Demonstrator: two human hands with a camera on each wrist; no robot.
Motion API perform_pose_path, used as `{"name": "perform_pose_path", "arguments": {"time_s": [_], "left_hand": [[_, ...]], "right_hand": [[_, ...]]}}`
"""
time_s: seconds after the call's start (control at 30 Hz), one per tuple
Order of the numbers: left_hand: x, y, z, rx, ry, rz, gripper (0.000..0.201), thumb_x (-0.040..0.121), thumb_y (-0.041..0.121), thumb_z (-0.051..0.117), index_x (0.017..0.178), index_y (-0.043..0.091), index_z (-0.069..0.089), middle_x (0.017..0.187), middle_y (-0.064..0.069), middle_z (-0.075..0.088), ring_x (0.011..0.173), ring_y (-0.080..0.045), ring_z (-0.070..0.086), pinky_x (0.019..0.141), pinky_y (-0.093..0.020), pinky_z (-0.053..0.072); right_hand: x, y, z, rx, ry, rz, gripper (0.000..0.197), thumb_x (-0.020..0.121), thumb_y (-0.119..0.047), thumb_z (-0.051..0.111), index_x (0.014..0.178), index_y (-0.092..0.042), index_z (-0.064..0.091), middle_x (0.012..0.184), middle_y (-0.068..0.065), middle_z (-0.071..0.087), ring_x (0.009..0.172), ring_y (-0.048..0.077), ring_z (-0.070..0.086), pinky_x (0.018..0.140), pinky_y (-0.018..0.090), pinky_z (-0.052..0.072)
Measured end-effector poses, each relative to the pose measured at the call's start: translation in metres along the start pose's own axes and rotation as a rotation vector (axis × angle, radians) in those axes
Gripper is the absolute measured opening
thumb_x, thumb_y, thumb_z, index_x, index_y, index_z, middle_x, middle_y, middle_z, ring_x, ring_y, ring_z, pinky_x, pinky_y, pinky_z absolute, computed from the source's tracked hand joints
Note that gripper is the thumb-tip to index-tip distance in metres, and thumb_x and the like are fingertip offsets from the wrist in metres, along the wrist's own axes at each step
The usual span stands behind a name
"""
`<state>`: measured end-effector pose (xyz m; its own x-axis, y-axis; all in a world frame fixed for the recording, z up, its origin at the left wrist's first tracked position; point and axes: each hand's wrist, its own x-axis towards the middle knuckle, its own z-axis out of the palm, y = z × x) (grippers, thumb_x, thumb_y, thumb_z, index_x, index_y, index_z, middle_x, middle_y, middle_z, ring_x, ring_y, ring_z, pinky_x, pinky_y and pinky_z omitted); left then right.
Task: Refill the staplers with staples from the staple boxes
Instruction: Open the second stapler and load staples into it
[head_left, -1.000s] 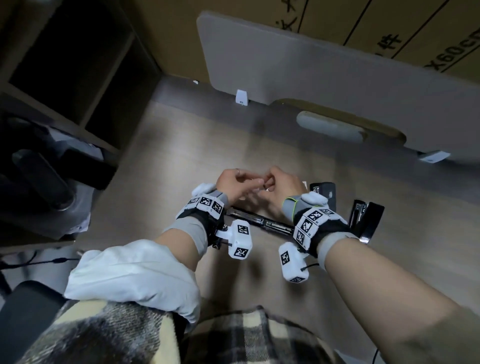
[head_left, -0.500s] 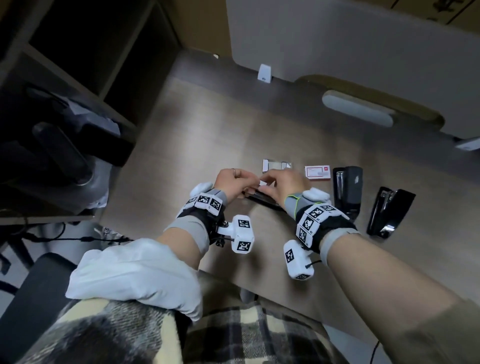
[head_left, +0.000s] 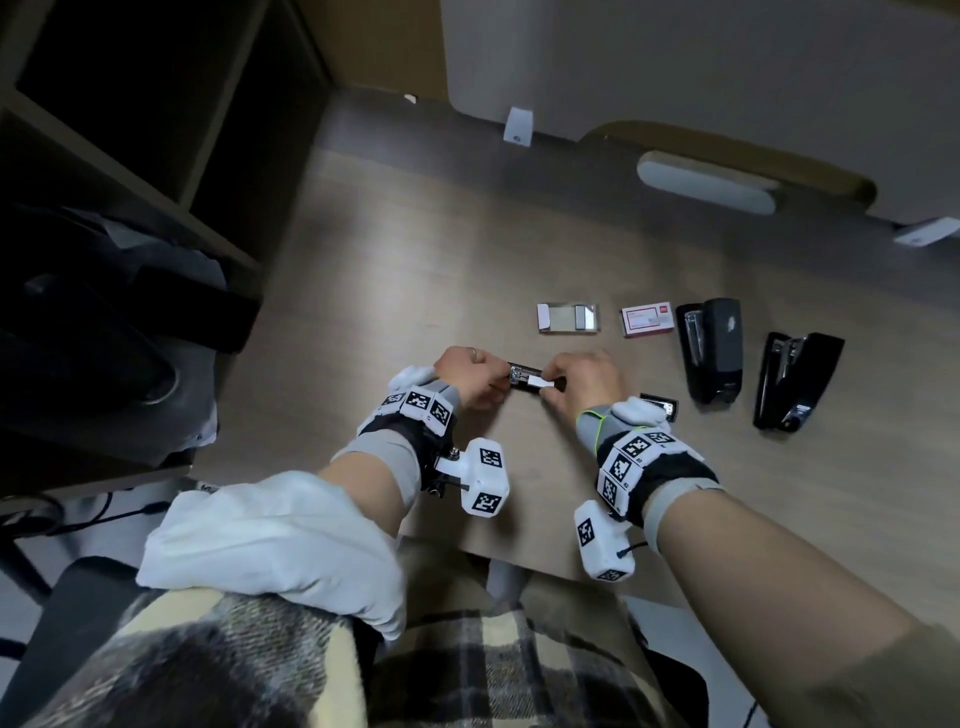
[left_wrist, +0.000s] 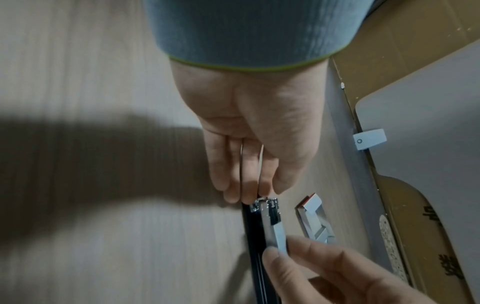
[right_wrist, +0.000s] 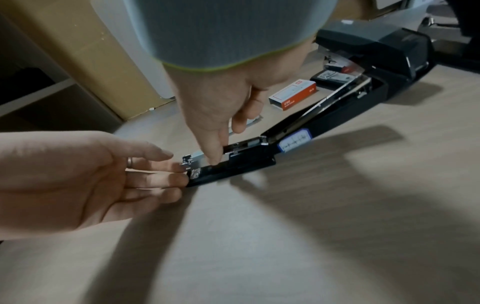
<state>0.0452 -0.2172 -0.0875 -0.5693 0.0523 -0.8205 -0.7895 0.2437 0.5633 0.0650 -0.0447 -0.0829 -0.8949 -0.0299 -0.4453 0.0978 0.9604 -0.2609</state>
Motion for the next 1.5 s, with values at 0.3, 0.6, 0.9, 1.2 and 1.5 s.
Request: {"name": "perform_pose_path", "arguments": {"time_s": [0.3, 0.6, 0.9, 1.2, 1.5], "left_hand": [[0.004, -0.008, 0.003, -0.043, -0.031, 0.009, 0.014, 0.09, 0.013, 0.063, 0.076, 0.012, 0.067, 0.069, -0.005, 0.068, 0.053, -0.011, 0.059, 0.05, -0.017, 0.045], [0.008, -0.006, -0.002, -0.071, 0.055, 0.052, 0.008, 0.088, 0.013, 0.066, 0.083, 0.014, 0.072, 0.082, -0.012, 0.07, 0.057, -0.015, 0.06, 0.05, -0.019, 0.048], [0.007, 0.003, -0.003, -0.016, 0.014, -0.021, 0.009, 0.084, 0.007, 0.069, 0.076, 0.005, 0.072, 0.048, 0.002, 0.064, 0.055, -0.016, 0.053, 0.053, -0.022, 0.043], [0.027, 0.034, 0.006, -0.063, 0.137, 0.025, 0.01, 0.084, 0.011, 0.061, 0.078, 0.013, 0.068, 0.075, -0.006, 0.071, 0.048, -0.016, 0.051, 0.043, -0.017, 0.037], [0.052, 0.053, 0.026, -0.005, 0.154, 0.161, 0.026, 0.075, 0.01, 0.071, 0.099, 0.02, 0.072, 0.101, 0.0, 0.075, 0.057, -0.014, 0.061, 0.071, -0.027, 0.055]], "right_hand": [[0.001, -0.012, -0.006, -0.048, 0.039, 0.013, 0.02, 0.082, -0.033, 0.07, 0.102, -0.03, 0.069, 0.101, 0.001, 0.064, 0.108, 0.022, 0.054, 0.082, 0.032, 0.047], [-0.007, -0.014, -0.011, 0.037, -0.036, 0.07, 0.043, 0.08, -0.029, 0.067, 0.121, -0.032, 0.055, 0.098, -0.014, 0.07, 0.108, 0.018, 0.059, 0.083, 0.03, 0.049], [-0.006, -0.022, -0.012, 0.03, -0.006, 0.084, 0.038, 0.085, -0.027, 0.051, 0.121, -0.036, 0.06, 0.1, -0.002, 0.074, 0.096, 0.029, 0.067, 0.076, 0.031, 0.051], [0.021, -0.001, -0.053, 0.077, -0.089, 0.283, 0.02, 0.084, -0.017, 0.056, 0.096, -0.026, 0.069, 0.104, 0.002, 0.072, 0.1, 0.029, 0.064, 0.08, 0.027, 0.046], [0.065, 0.022, -0.048, 0.077, -0.113, 0.338, 0.026, 0.092, -0.034, 0.052, 0.1, -0.017, 0.07, 0.1, 0.011, 0.071, 0.084, 0.031, 0.063, 0.068, 0.026, 0.039]]}}
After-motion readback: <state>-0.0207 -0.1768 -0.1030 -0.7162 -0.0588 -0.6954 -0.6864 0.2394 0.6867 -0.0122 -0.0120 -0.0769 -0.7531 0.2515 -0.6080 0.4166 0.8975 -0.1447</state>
